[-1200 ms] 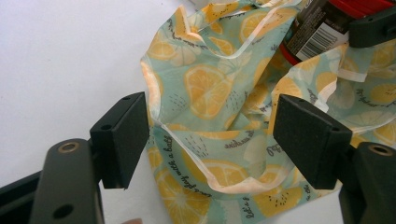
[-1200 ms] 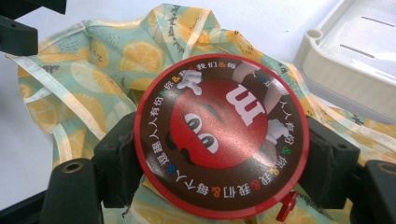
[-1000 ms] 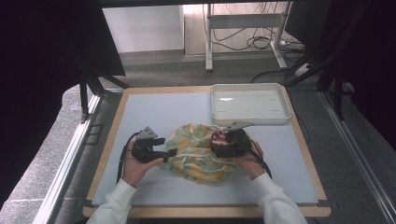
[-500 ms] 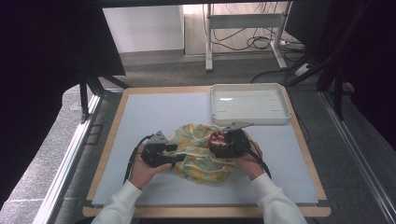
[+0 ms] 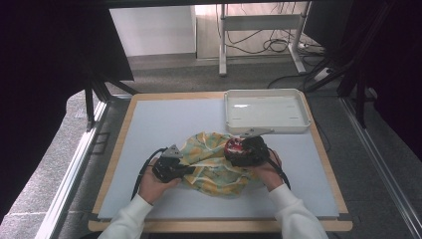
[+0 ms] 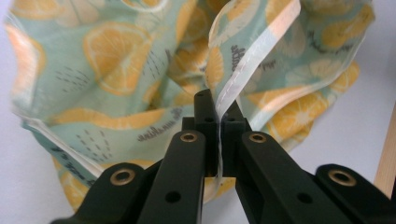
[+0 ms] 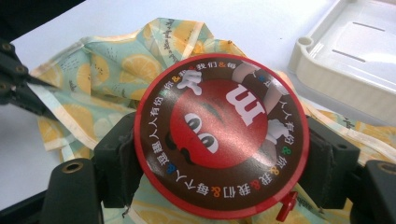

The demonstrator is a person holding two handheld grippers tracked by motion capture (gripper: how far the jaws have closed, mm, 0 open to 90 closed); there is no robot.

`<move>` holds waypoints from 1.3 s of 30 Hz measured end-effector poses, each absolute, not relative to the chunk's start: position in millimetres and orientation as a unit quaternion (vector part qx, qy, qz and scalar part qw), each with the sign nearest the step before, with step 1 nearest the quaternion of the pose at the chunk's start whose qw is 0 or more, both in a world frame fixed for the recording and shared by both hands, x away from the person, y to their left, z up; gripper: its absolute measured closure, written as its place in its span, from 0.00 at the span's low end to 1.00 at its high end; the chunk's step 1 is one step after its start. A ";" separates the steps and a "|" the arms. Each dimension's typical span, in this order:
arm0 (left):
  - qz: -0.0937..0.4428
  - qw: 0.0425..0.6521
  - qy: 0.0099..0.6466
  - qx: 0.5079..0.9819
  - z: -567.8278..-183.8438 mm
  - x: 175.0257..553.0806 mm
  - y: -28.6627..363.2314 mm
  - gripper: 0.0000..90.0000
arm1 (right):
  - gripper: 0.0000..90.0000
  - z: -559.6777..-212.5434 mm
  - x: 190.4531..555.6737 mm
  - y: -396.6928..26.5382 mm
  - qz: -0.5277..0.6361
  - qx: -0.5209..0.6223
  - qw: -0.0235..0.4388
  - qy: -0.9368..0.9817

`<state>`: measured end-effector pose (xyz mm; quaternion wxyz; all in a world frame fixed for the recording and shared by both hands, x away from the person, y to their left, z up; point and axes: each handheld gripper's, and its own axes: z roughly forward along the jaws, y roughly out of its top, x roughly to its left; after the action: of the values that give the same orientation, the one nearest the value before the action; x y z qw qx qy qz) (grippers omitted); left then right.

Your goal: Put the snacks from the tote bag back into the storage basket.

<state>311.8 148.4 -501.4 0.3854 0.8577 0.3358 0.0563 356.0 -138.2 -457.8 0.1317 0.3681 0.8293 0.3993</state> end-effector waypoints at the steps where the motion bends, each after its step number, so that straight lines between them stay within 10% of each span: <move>1: 0.058 0.383 0.337 0.858 -502.6 311.0 147.2 1.00 | 0.28 -457.9 356.5 -138.8 0.400 0.368 0.131 0.829; 14: 0.052 0.382 0.336 0.860 -506.4 307.4 149.1 0.98 | 0.28 -457.8 360.5 -146.9 0.398 0.382 0.133 0.823; 29: 0.066 0.417 0.346 0.838 -501.7 299.0 163.2 0.26 | 0.28 -438.2 365.1 -154.9 0.420 0.380 0.148 0.811; 39: 0.068 0.424 0.348 0.833 -498.5 296.4 169.7 0.14 | 0.28 -432.0 373.2 -152.4 0.419 0.374 0.152 0.814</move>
<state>296.4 169.7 -498.5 0.4244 0.8333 0.3477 0.0680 373.2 -152.4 -432.0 0.1519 0.3737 0.8135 0.4189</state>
